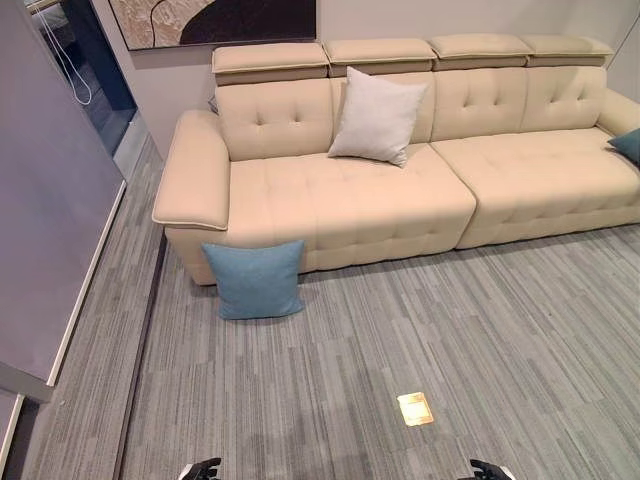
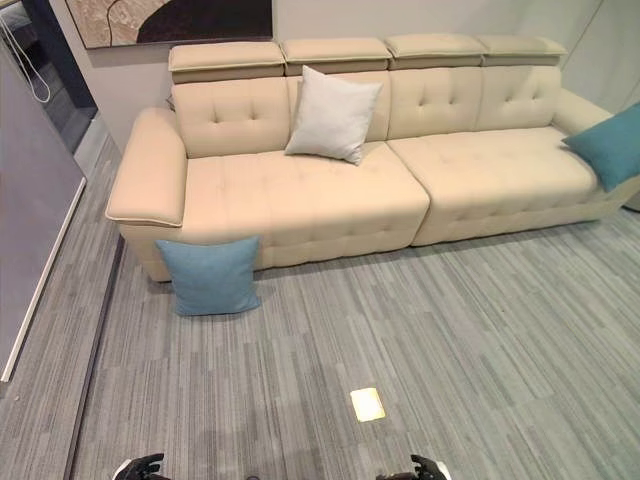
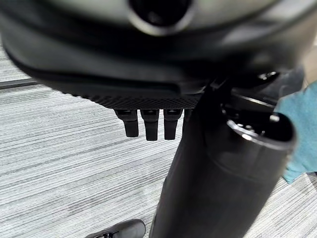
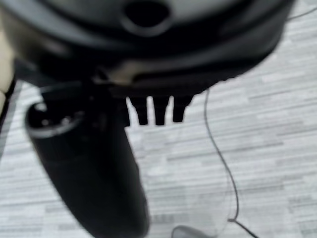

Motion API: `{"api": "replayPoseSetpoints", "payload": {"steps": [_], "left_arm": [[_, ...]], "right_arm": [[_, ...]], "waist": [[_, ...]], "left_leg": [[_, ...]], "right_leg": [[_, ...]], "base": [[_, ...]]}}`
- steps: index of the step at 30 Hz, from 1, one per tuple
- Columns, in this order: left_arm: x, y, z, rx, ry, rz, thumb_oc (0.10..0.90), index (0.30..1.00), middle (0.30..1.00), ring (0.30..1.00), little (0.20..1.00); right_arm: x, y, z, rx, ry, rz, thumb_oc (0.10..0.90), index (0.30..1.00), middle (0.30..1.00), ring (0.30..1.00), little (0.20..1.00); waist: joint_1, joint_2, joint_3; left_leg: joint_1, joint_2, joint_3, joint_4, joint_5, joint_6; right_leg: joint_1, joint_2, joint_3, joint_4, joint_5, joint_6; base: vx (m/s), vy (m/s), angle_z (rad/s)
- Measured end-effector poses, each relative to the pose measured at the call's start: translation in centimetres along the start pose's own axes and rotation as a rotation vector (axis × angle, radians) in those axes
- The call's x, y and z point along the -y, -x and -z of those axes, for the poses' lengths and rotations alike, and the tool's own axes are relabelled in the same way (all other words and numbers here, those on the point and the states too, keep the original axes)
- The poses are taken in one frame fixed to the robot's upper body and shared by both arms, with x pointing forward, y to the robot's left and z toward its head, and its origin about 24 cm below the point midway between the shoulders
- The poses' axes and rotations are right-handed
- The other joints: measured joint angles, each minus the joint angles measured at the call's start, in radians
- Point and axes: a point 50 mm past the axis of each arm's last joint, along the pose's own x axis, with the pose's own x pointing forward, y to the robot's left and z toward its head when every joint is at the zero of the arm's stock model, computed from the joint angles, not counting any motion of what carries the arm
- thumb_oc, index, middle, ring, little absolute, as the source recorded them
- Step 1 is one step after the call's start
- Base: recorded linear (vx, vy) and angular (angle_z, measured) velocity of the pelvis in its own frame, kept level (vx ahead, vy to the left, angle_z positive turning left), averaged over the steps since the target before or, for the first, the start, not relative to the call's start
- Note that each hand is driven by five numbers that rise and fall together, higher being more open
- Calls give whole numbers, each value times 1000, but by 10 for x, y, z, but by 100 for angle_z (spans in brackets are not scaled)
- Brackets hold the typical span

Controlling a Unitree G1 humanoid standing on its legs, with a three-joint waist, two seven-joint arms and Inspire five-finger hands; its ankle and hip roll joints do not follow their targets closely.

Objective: Pick up all the scattered cushions and arrange them neatly on the sofa.

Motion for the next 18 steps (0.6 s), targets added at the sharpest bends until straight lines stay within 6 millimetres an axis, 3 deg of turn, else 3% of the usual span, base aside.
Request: {"api": "replayPoseSetpoints", "payload": {"steps": [11, 18], "left_arm": [[3, 1, 5, -10, -36, 10, 800, 900, 900, 900, 900], [3, 0, -4, 12, -37, 7, 800, 900, 900, 900, 900]], "right_arm": [[-12, 2, 7, -13, 28, -33, 800, 900, 900, 900, 900], [-11, 2, 6, -14, 31, -31, 800, 900, 900, 900, 900]], "waist": [[1, 6, -4], [2, 2, 1]], "left_leg": [[-1, 1, -10, 0, 3, -3], [-30, -1, -63, 0, 19, -13]], "right_leg": [[4, 1, -12, 1, 1, -1], [-1, 2, -58, 7, -2, -5]], "base": [[-5, -12, 2], [-30, -51, 22]]}}
